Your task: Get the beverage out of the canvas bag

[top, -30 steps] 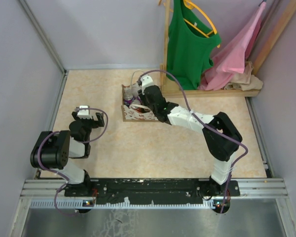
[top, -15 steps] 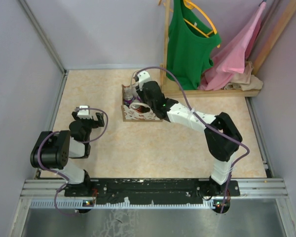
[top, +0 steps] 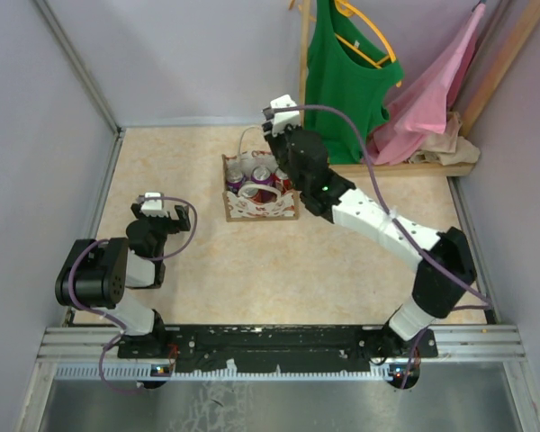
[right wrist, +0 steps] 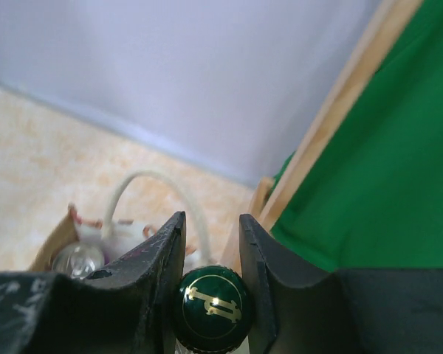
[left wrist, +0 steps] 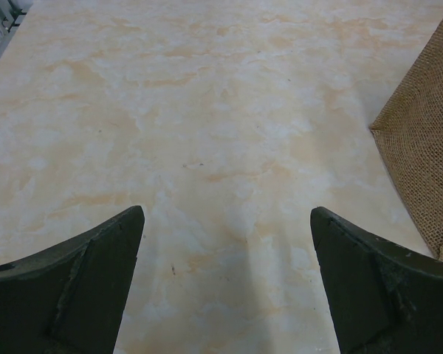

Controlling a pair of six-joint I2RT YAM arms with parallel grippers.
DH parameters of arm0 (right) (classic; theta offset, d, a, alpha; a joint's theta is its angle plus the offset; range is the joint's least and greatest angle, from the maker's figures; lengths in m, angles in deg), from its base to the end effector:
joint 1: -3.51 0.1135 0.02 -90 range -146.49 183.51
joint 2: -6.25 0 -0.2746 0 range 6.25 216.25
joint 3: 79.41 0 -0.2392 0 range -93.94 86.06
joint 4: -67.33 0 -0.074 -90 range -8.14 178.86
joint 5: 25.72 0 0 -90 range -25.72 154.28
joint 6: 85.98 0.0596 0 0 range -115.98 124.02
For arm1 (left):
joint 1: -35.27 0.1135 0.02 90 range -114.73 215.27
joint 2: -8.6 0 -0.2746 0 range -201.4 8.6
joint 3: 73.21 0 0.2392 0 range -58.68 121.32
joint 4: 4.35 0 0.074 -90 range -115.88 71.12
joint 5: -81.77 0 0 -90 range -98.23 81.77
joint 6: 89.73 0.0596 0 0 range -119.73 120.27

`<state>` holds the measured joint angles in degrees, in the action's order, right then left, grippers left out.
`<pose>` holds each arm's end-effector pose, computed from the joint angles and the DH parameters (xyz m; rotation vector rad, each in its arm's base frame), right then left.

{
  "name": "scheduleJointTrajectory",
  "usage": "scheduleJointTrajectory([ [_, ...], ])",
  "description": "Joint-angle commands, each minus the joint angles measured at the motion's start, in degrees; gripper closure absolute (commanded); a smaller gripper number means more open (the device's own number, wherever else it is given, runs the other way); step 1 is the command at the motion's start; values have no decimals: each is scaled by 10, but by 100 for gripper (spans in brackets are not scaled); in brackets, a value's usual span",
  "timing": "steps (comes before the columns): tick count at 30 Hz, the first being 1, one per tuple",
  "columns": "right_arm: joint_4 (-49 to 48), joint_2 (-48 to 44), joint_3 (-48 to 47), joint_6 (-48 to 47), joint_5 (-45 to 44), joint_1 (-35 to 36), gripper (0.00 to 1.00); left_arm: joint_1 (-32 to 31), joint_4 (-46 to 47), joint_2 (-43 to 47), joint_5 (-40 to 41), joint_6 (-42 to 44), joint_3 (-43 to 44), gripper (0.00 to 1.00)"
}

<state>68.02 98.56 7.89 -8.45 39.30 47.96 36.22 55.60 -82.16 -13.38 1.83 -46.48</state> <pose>0.3019 0.2609 0.3888 -0.4354 1.5150 0.0940 0.2615 -0.0010 0.1635 0.0774 1.6400 -0.0403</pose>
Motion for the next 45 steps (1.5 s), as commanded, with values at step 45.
scheduleJointTrajectory([
  [45,-226,-45,252,173,-50,-267,100,-3,8,-5,0,4,7,0],
])
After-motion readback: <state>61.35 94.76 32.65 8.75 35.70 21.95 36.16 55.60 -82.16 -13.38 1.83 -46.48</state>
